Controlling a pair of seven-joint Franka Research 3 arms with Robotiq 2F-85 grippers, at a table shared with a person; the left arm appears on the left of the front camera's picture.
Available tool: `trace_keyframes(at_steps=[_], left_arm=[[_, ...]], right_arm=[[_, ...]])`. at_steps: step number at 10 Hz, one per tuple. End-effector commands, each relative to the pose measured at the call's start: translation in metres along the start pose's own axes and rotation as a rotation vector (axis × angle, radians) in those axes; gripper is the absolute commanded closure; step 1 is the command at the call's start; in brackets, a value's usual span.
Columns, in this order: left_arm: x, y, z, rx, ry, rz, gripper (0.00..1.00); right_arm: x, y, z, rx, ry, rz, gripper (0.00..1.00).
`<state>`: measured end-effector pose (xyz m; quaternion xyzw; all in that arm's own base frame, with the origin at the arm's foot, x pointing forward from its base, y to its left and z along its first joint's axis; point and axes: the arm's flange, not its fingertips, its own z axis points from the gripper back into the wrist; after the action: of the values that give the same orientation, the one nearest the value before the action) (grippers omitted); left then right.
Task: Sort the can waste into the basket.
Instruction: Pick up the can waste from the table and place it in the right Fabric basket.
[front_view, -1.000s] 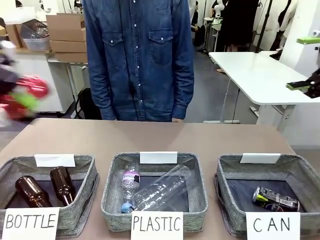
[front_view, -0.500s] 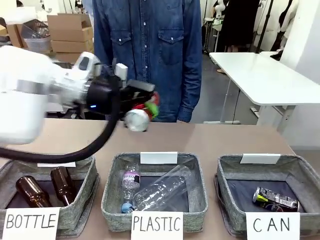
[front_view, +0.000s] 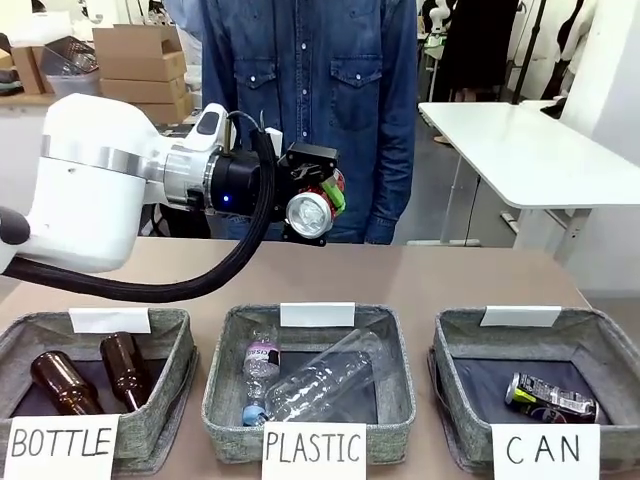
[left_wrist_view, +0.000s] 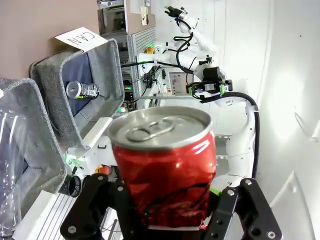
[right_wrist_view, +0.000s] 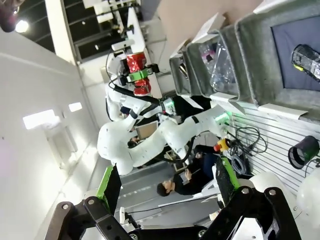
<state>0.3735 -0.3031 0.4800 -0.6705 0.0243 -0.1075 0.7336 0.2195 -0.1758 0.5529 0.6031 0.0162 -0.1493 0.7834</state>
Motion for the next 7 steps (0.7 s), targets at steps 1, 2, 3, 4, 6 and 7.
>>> trace_keyframes(at_steps=[1, 2, 3, 4, 6, 7], left_arm=[[-0.009, -0.003, 0.003, 0.02, -0.005, -0.03, 1.0], [-0.009, -0.003, 0.003, 0.02, -0.005, -0.03, 1.0], [-0.004, -0.003, 0.0, 0.005, 0.001, -0.009, 1.0], [-0.008, -0.008, -0.027, -0.06, 0.004, -0.09, 1.0], [0.001, -0.011, -0.123, 0.044, 0.107, -0.072, 1.0], [0.012, -0.011, -0.168, 0.089, 0.195, -0.077, 1.0]], right_arm=[[-0.001, 0.007, -0.001, -0.003, 0.016, 0.019, 0.0], [-0.001, 0.007, -0.001, -0.003, 0.016, 0.019, 0.0], [-0.001, 0.007, -0.001, -0.003, 0.016, 0.019, 0.0], [-0.001, 0.007, -0.001, -0.003, 0.016, 0.019, 0.0], [-0.001, 0.007, -0.001, -0.003, 0.016, 0.019, 0.0], [0.0, 0.002, -0.003, -0.007, 0.007, 0.003, 0.0]])
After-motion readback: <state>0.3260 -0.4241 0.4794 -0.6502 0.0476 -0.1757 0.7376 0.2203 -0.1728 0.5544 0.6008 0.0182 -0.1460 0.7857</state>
